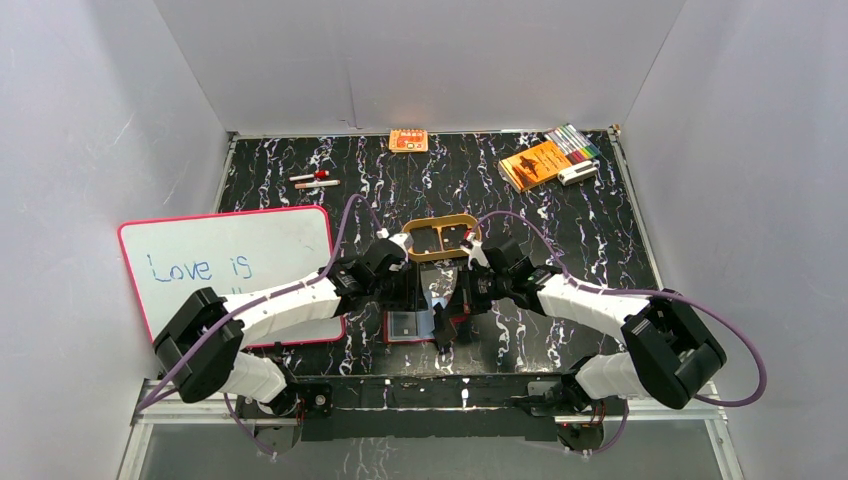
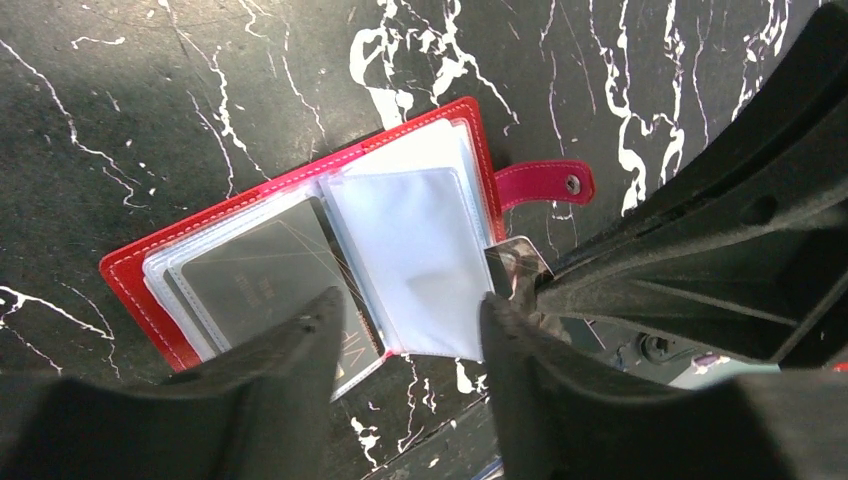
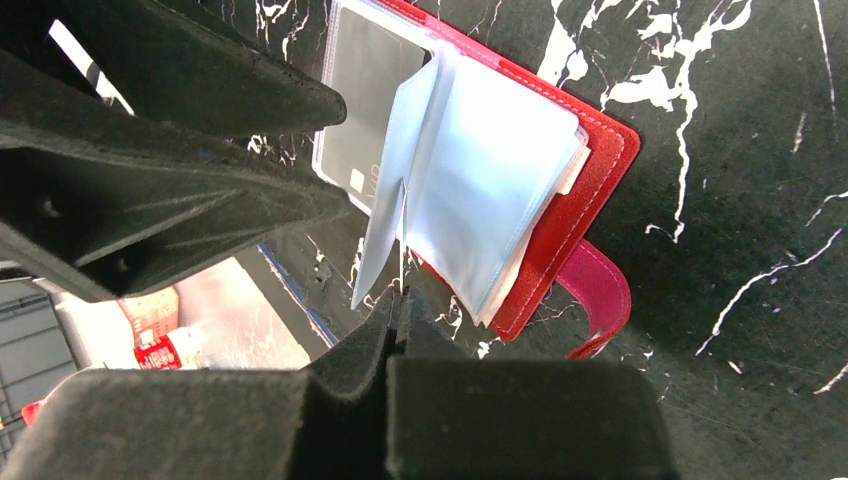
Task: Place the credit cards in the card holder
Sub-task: Turn over the card slot in the card holder.
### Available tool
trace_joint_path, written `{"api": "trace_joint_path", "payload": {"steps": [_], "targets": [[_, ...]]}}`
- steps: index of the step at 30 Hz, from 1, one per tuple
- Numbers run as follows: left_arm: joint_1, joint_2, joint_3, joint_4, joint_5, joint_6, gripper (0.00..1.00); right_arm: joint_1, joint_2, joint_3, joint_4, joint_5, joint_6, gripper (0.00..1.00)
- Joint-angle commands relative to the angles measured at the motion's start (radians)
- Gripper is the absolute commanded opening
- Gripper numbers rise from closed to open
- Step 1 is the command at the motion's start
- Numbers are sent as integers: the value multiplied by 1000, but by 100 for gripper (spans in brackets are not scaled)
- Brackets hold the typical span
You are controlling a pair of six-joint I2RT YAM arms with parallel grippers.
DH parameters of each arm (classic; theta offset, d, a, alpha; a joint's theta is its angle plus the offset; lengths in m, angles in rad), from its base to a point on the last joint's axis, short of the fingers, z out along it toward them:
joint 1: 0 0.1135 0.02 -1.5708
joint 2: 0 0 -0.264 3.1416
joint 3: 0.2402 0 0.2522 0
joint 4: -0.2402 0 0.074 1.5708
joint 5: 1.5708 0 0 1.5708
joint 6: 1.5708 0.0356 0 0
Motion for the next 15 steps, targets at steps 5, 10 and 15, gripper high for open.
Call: {"api": "trace_joint_path", "payload": {"steps": [5,10,15], "targets": [[-2,11,31,-64,-63,9,41,13,-8,46,48,-20,-19,0],[-2,-43,31,-64,-76,-6,56,32,-8,59,54,-23,-23,0],[-2,-100,27,-82,-118,-19,63,49,22,67,71,-22,-22,0]]}}
